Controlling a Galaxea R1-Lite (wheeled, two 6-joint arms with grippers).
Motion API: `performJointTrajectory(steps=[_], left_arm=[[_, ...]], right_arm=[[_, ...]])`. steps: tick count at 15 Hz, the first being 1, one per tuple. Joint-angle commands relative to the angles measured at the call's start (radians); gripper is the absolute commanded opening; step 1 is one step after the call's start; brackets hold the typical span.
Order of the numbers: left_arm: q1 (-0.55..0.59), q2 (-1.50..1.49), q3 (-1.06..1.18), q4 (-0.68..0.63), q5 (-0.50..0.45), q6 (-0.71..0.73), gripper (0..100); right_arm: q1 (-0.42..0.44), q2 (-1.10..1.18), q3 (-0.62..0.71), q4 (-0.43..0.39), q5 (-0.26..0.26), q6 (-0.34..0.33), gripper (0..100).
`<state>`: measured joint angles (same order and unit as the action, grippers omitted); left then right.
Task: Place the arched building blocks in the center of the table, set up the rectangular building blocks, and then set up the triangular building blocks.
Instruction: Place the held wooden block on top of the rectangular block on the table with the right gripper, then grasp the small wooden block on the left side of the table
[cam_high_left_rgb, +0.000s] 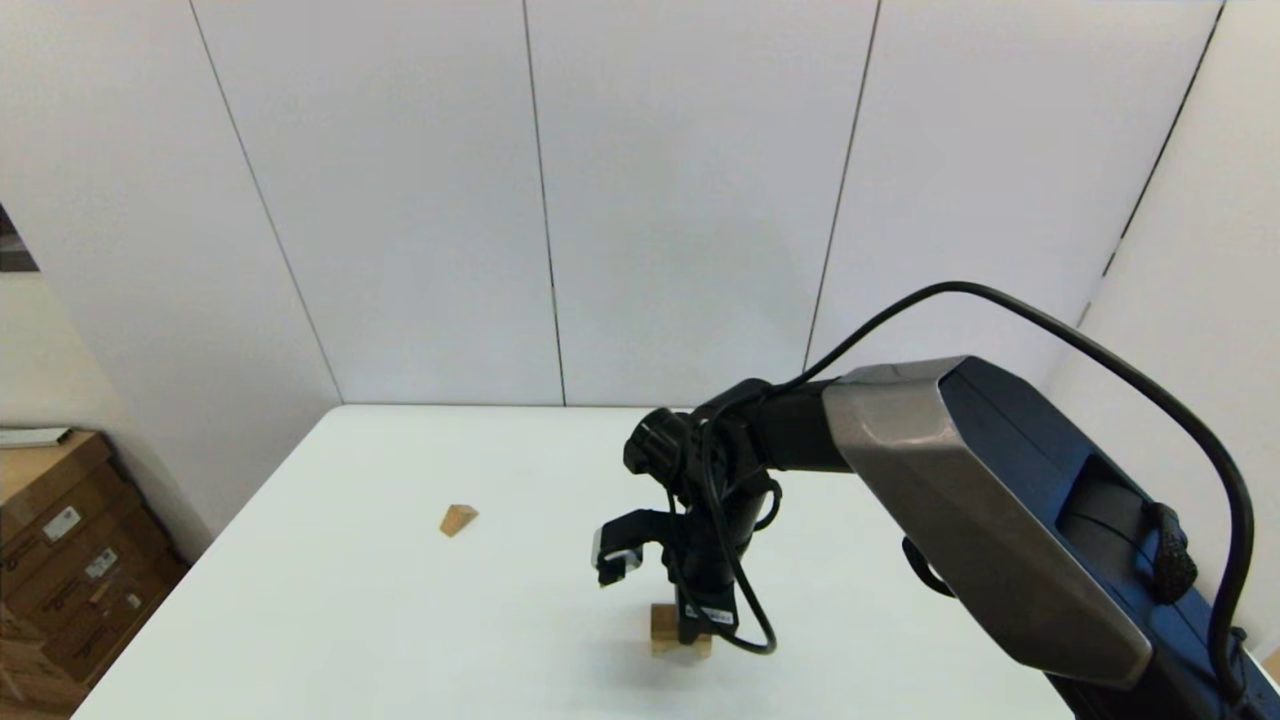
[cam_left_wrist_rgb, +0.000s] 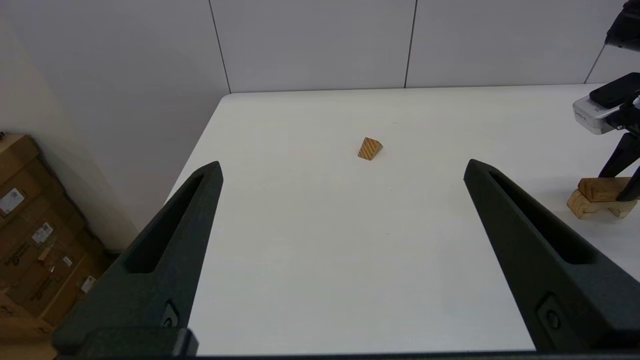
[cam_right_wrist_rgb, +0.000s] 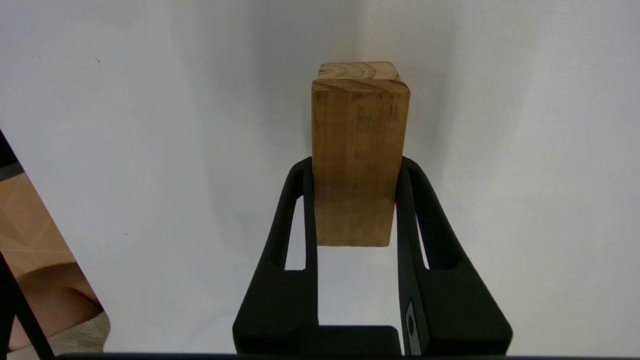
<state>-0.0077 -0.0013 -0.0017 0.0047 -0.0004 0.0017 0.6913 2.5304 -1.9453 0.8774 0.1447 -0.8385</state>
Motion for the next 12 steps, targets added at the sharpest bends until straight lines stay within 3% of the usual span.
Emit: performJointTrajectory(steps=[1, 7, 10, 12], left_arm=[[0.0, 0.001, 0.0, 0.0, 0.0, 0.0, 100], [0.0, 0.001, 0.0, 0.0, 0.0, 0.0, 100], [0.0, 0.001, 0.0, 0.0, 0.0, 0.0, 100], [0.0, 0.001, 0.0, 0.0, 0.0, 0.0, 100]], right_arm=[[-0.001, -0.001, 0.0, 0.006, 0.001, -0.005, 100], [-0.007, -0.016, 0.0, 0.005, 0.001, -0.005, 100], [-0.049, -0.165, 0.0, 0.011, -0.005, 0.001, 100], [-0.09, -0.306, 0.002, 0.028, -0.042, 0.01, 100]])
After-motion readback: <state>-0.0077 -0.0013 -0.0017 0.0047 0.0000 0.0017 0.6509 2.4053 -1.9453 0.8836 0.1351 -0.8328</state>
